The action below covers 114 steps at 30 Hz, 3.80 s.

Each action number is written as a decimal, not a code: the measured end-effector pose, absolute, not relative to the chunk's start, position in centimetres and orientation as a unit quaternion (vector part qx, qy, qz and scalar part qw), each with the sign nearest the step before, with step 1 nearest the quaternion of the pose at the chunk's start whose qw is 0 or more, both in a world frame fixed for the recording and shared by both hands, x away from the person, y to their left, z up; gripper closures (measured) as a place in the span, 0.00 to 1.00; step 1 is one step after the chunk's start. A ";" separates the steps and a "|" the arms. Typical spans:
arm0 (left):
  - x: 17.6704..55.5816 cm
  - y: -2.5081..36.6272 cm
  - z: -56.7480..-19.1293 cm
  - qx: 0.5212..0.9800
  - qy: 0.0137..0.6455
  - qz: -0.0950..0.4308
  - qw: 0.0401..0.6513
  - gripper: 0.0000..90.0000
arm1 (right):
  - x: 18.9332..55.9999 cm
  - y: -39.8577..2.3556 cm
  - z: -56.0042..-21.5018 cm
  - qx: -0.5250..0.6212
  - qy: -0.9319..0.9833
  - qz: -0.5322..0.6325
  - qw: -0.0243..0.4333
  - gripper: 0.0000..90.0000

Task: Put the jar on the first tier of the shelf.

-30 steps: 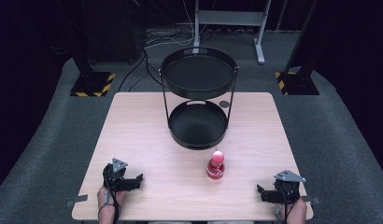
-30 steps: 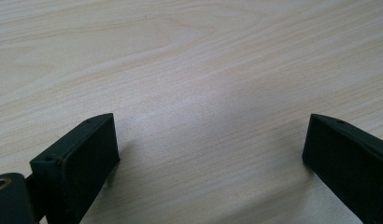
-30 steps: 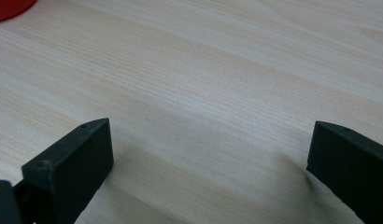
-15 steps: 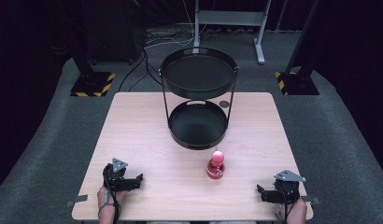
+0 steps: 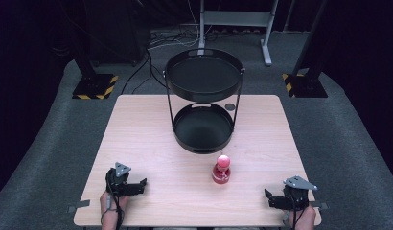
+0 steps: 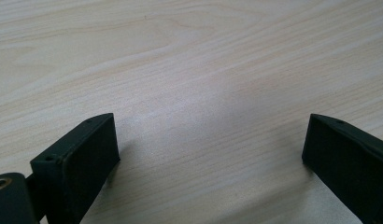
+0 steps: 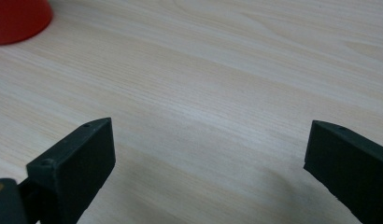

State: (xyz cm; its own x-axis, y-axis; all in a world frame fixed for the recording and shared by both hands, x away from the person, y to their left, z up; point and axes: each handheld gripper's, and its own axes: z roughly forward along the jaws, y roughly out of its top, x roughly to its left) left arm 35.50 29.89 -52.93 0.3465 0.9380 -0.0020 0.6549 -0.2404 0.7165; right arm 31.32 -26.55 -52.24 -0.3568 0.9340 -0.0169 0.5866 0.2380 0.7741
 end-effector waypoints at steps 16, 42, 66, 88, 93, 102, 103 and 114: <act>35.5 29.9 -52.9 0.756 0.527 0.222 0.320 0.04 | 30.7 -25.1 -50.8 0.497 0.738 0.380 0.252 0.01; 35.5 29.9 -52.9 0.756 0.526 0.222 0.320 0.04 | 30.9 -22.4 -50.0 0.472 0.739 0.421 0.233 0.01; 35.5 29.9 -52.9 0.756 0.526 0.223 0.320 0.04 | 31.7 -19.0 -49.1 0.438 0.754 0.438 0.218 0.02; 35.5 29.9 -52.9 0.756 0.526 0.222 0.320 0.04 | 32.7 -15.6 -48.0 0.412 0.760 0.458 0.205 0.01; 35.5 29.9 -52.9 0.756 0.526 0.222 0.320 0.04 | 33.0 -15.2 -47.6 0.410 0.758 0.466 0.200 0.01; 35.5 29.9 -52.9 0.756 0.526 0.222 0.320 0.04 | 33.5 -14.1 -47.1 0.406 0.757 0.473 0.196 0.01; 35.5 29.9 -52.9 0.756 0.526 0.222 0.320 0.04 | 33.6 -14.0 -47.1 0.405 0.758 0.472 0.197 0.01; 35.5 29.9 -52.9 0.756 0.526 0.222 0.320 0.04 | 34.6 -12.4 -46.6 0.398 0.759 0.477 0.197 0.01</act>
State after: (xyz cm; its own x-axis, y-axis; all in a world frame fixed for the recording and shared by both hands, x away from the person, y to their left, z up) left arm 35.47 29.87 -52.92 0.3473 0.9378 -0.0013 0.6529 -0.2408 0.7181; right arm 34.64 -12.45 -46.65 -0.6064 0.7911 0.0803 0.4153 0.2289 0.8804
